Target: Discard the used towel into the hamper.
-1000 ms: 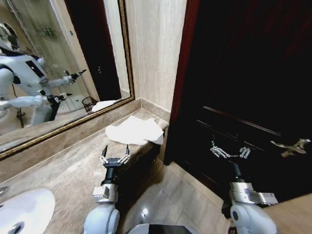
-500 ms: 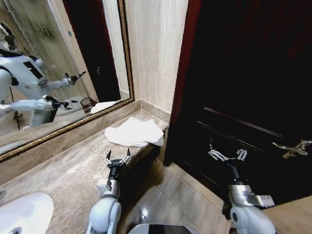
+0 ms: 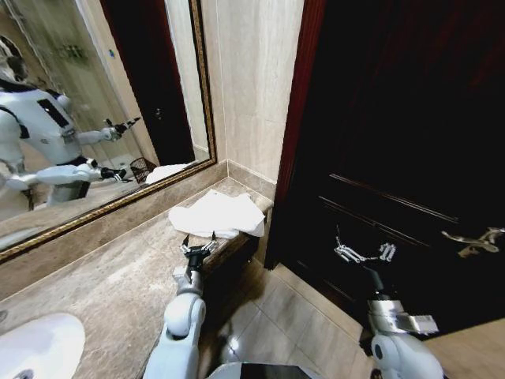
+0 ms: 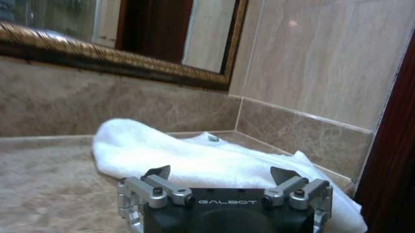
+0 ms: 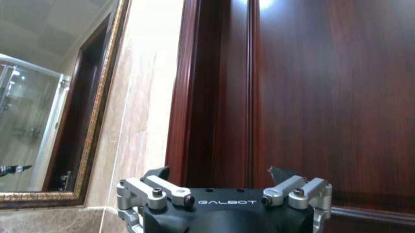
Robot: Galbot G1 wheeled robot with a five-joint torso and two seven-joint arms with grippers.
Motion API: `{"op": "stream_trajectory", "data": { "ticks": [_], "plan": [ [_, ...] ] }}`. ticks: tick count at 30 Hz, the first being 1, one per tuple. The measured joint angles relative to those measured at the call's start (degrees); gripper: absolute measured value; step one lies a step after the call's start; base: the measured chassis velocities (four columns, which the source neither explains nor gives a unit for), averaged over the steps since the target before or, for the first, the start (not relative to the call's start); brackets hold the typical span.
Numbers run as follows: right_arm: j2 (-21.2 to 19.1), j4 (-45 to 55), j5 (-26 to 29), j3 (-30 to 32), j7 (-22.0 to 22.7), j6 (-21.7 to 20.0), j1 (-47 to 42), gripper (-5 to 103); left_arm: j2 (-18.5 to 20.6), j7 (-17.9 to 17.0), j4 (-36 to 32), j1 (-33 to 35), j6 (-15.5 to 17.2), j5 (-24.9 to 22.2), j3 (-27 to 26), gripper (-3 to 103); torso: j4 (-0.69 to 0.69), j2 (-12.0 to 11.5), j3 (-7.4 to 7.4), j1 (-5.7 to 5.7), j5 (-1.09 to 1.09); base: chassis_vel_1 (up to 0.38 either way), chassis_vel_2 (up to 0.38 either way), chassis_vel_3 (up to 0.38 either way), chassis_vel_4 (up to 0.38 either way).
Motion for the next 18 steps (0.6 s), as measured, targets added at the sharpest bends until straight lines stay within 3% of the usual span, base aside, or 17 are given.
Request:
{"op": "stream_trajectory", "data": {
  "ticks": [3, 9, 11, 13, 17, 18],
  "plan": [
    [0.06, -0.38, -0.82, 0.03, 0.82, -0.12, -0.05, 100, 0.0, -0.17, 2.03, -2.65, 2.05, -2.36, 0.25, 100, 0.0, 0.0, 0.0, 0.0, 0.01, 0.0, 0.0, 0.0, 0.0],
    [-0.06, -0.64, -0.89, 0.47, 1.35, -0.18, -0.17, 100, 0.0, 0.6, 5.46, -5.26, 2.49, -2.06, 0.25, 99, 0.0, 0.0, 0.0, 0.0, 0.0, 0.0, 0.0, 0.0, 0.0],
    [-0.07, -0.82, -0.84, 0.58, 1.32, -0.16, -0.18, 100, 0.0, 1.3, 6.99, -6.22, 2.51, -1.07, -0.01, 93, 0.0, 0.0, 0.0, 0.0, 0.01, 0.0, 0.0, 0.0, 0.0],
    [-0.05, -0.89, -0.81, 0.58, 1.27, -0.11, -0.26, 100, 0.0, 1.92, 7.79, -6.7, 2.45, -0.58, -0.2, 93, 0.0, 0.0, 0.0, 0.0, 0.0, 0.0, 0.0, 0.0, 0.0],
    [0.02, -1.23, -0.78, 0.45, 1.07, 0.05, -0.17, 100, 0.17, 2.36, 9.57, -7.51, 2.23, 0.57, -0.1, 73, 0.0, 0.0, 0.0, 0.0, 0.0, 0.0, 0.0, 0.0, 0.0],
    [0.02, -1.23, -0.78, 0.45, 1.07, 0.05, -0.17, 100, 0.17, 2.36, 9.57, -7.51, 2.23, 0.57, -0.1, 73, 0.0, 0.0, 0.0, 0.0, 0.0, 0.0, 0.0, 0.0, 0.0]
  ]
}}
